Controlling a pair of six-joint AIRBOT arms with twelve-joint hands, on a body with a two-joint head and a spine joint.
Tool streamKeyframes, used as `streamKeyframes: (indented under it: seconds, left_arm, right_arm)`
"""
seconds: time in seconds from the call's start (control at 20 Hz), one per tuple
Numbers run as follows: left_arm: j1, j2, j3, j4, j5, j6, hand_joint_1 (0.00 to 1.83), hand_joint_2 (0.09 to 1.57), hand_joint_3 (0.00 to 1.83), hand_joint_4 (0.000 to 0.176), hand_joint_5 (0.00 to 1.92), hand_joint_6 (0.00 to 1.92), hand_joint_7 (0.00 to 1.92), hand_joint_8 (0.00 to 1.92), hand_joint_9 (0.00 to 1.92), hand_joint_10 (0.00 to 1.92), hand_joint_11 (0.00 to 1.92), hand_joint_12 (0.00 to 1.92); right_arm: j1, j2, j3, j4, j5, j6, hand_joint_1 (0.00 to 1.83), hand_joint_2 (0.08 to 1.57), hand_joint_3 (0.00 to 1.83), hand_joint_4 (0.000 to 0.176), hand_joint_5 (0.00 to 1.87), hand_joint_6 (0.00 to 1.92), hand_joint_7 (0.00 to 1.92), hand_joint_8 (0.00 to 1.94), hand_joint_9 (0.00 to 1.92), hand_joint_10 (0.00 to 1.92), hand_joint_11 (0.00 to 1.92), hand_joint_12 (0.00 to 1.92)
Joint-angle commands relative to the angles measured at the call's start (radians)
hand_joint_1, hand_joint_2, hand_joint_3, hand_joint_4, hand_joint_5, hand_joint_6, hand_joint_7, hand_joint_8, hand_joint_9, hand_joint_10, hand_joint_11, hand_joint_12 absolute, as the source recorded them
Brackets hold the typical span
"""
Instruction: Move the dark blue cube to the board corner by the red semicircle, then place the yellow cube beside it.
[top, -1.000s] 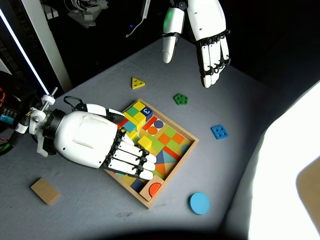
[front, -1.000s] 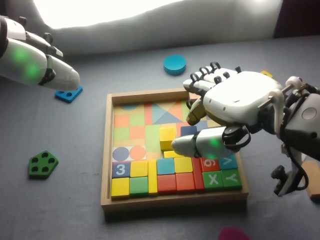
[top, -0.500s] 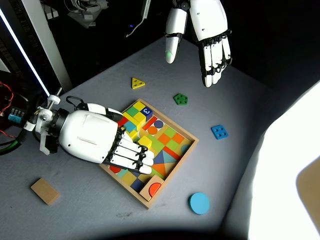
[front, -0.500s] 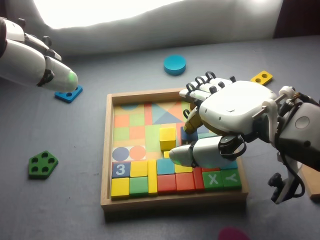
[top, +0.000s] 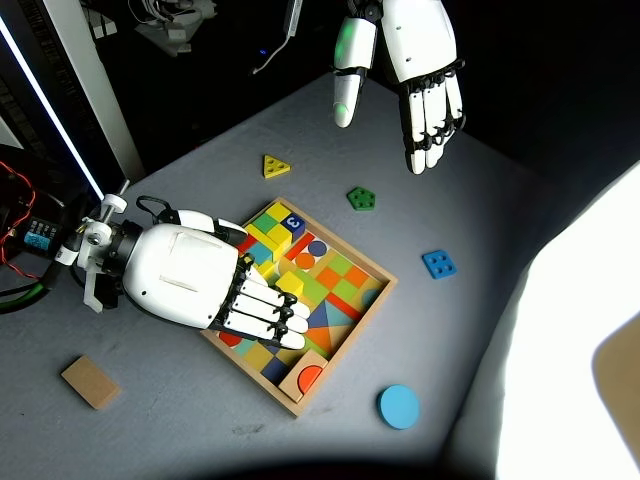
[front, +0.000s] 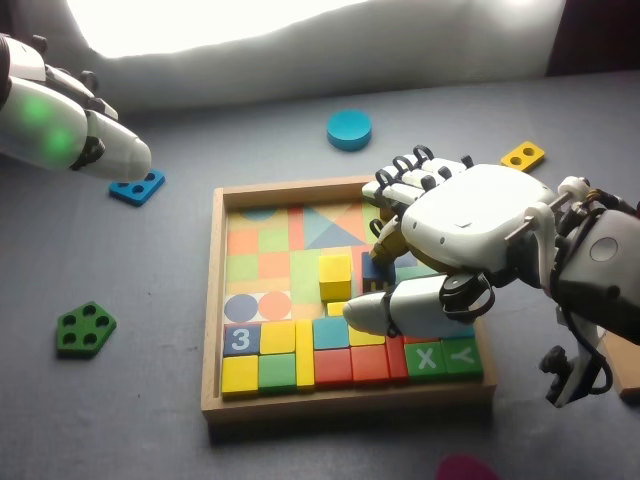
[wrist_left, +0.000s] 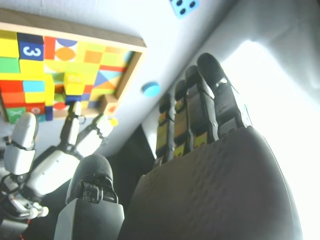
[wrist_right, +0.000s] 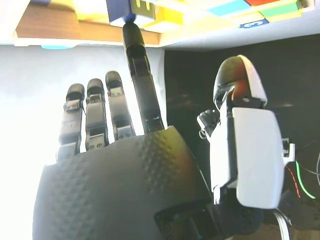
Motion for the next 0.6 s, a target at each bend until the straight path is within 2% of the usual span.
streamKeyframes:
  seconds: [0.0, 0.05, 0.1, 0.2, 0.3, 0.55]
  left_arm:
    - [-0.010, 0.003, 0.002, 0.035, -0.070, 0.001, 0.00, 1.21, 0.01, 0.024, 0.18, 0.00, 0.20, 0.01, 0.23, 0.01, 0.00, 0.83]
    - [-0.010, 0.003, 0.001, 0.035, -0.070, 0.001, 0.00, 1.22, 0.01, 0.028, 0.18, 0.01, 0.20, 0.01, 0.23, 0.01, 0.00, 0.83]
    - [-0.010, 0.003, 0.000, 0.035, -0.070, 0.001, 0.00, 1.22, 0.01, 0.028, 0.18, 0.00, 0.20, 0.00, 0.23, 0.00, 0.00, 0.83]
    - [-0.010, 0.003, 0.000, 0.035, -0.070, 0.001, 0.00, 1.22, 0.00, 0.023, 0.21, 0.01, 0.22, 0.01, 0.24, 0.01, 0.00, 0.87]
    - [-0.010, 0.003, 0.000, 0.035, -0.070, 0.001, 0.00, 1.22, 0.00, 0.024, 0.19, 0.00, 0.20, 0.00, 0.22, 0.00, 0.00, 0.82]
    - [-0.010, 0.003, 0.001, 0.035, -0.070, 0.002, 0.00, 1.23, 0.00, 0.029, 0.15, 0.00, 0.19, 0.00, 0.23, 0.01, 0.00, 0.82]
  right_arm:
    - [-0.005, 0.004, 0.005, -0.025, 0.036, -0.015, 0.00, 1.13, 0.00, 0.024, 0.74, 0.05, 0.09, 0.02, 0.00, 0.00, 0.00, 0.00]
    - [-0.008, 0.004, 0.012, -0.025, 0.036, -0.017, 0.00, 1.12, 0.00, 0.031, 0.71, 0.03, 0.07, 0.01, 0.00, 0.00, 0.00, 0.00]
    - [-0.010, 0.004, 0.021, -0.025, 0.035, -0.018, 0.00, 1.12, 0.00, 0.030, 0.72, 0.03, 0.07, 0.01, 0.00, 0.00, 0.00, 0.00]
    - [-0.013, 0.004, 0.044, -0.025, 0.027, -0.017, 0.00, 1.12, 0.00, 0.040, 0.70, 0.02, 0.08, 0.01, 0.00, 0.00, 0.00, 0.00]
    - [-0.013, 0.004, 0.063, -0.025, 0.024, -0.017, 0.00, 1.13, 0.00, 0.022, 0.73, 0.03, 0.09, 0.01, 0.00, 0.00, 0.00, 0.00]
    - [-0.013, 0.004, 0.104, -0.027, 0.014, -0.015, 0.00, 1.14, 0.01, 0.017, 0.73, 0.03, 0.09, 0.01, 0.00, 0.00, 0.00, 0.00]
